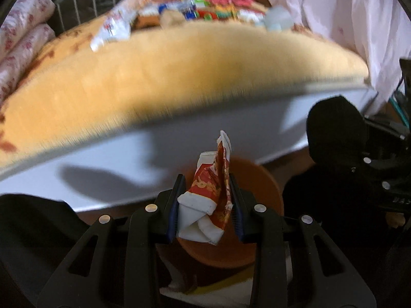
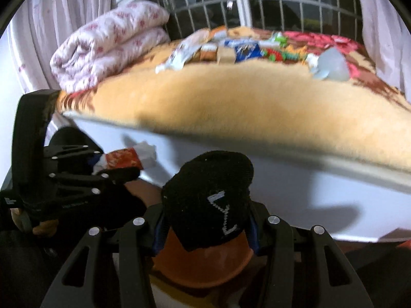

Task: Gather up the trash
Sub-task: 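Carry both items to the orange bin and open both tools to drop them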

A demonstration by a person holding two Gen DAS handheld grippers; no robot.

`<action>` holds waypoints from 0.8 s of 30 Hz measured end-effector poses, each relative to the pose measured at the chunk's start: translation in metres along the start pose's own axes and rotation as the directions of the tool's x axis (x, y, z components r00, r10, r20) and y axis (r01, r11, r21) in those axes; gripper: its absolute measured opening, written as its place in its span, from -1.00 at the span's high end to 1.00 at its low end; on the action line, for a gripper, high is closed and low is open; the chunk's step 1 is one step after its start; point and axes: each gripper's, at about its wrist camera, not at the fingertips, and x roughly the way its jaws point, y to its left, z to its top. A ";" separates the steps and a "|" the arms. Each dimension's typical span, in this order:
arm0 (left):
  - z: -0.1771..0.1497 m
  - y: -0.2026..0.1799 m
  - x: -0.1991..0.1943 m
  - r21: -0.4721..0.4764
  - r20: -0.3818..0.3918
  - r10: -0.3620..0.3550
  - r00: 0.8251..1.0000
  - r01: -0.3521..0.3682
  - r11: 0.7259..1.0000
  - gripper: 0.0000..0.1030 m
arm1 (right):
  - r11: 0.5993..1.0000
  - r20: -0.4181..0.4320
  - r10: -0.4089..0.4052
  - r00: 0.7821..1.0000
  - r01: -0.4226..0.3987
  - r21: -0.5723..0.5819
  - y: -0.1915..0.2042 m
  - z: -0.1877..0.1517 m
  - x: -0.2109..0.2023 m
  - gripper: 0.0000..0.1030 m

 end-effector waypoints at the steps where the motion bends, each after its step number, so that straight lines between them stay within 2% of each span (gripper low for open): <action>1: -0.003 -0.001 0.006 0.005 -0.024 -0.004 1.000 0.004 1.000 0.37 | 1.000 -0.023 -0.008 1.000 0.008 -0.006 0.003 -0.004 0.005 0.07; 7: -0.014 0.004 0.039 -0.027 -0.148 -0.049 0.988 0.046 0.999 0.37 | 0.999 -0.150 -0.045 0.988 0.044 -0.008 0.004 -0.019 0.035 0.07; 12: -0.016 0.010 0.055 -0.053 -0.209 -0.067 0.976 0.058 0.997 0.36 | 0.998 -0.211 -0.060 0.976 0.059 -0.008 0.001 -0.024 0.051 0.06; 13: -0.016 0.011 0.058 -0.056 -0.224 -0.072 0.972 0.061 0.997 0.29 | 0.998 -0.226 -0.058 0.973 0.058 -0.007 0.001 -0.024 0.055 0.02; 14: -0.017 0.011 0.062 -0.059 -0.241 -0.073 0.968 0.061 0.996 0.22 | 0.998 -0.243 -0.058 0.968 0.058 -0.009 0.001 -0.025 0.058 -0.12; 15: -0.018 0.009 0.064 -0.059 -0.253 -0.068 0.965 0.055 0.997 0.00 | 0.998 -0.252 -0.063 0.966 0.062 -0.013 0.001 -0.026 0.062 -0.26; 16: -0.020 0.010 0.068 -0.060 -0.273 -0.060 0.960 0.045 0.997 -0.23 | 0.996 -0.251 -0.084 0.964 0.082 -0.017 0.000 -0.027 0.063 -0.52; 21: -0.019 0.014 0.071 -0.093 -0.289 -0.066 0.955 0.040 0.995 -0.39 | 0.995 -0.210 -0.086 0.974 0.094 0.029 -0.008 -0.024 0.052 -0.57; 24: -0.018 0.015 0.068 -0.111 -0.276 -0.072 0.958 0.042 0.993 -0.40 | 0.991 -0.163 -0.087 0.983 0.102 0.085 -0.019 -0.022 0.037 -0.57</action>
